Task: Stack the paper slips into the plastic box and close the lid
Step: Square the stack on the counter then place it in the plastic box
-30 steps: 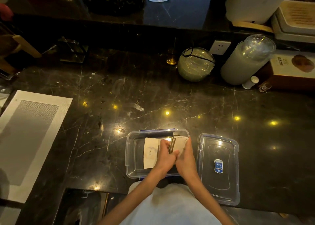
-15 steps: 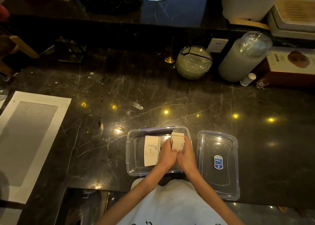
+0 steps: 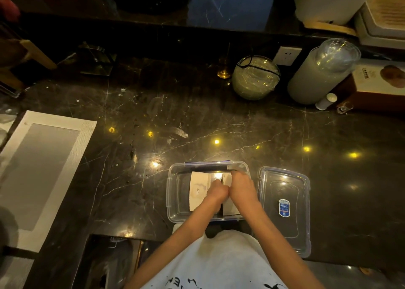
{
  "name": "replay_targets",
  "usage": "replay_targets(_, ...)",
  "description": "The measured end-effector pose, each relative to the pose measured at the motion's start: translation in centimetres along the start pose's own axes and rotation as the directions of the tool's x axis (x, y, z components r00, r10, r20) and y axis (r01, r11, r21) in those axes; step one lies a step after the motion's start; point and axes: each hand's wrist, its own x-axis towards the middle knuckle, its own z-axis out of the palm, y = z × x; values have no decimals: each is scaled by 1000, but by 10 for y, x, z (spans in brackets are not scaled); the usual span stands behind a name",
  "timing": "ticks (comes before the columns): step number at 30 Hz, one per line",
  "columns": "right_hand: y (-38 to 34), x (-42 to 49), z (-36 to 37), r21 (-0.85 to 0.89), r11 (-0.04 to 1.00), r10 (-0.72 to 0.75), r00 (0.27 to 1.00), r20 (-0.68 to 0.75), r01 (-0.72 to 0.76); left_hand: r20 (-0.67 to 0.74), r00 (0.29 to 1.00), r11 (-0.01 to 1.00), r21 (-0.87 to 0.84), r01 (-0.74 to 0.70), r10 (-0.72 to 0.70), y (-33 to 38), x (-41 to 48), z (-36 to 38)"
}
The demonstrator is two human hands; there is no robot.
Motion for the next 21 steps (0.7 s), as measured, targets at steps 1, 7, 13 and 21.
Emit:
replay_targets(1, 0, 2, 0, -28, 999, -45, 999, 19, 45, -21, 1000, 998, 57, -18, 19, 0, -4, -3)
replay_targets(7, 10, 14, 6, -145, 956, -232, 961, 151, 253, -330, 906, 948, 261, -183, 265, -19, -26, -46)
replay_targets(13, 10, 21, 7, -186, 949, -215, 954, 207, 254, -375, 889, 916, 387, -108, 263, -43, -22, -60)
replay_targets(21, -37, -15, 27, 535, 844, -45, 987, 157, -46, -275, 955, 987, 141, -77, 114, -48, -5, -57)
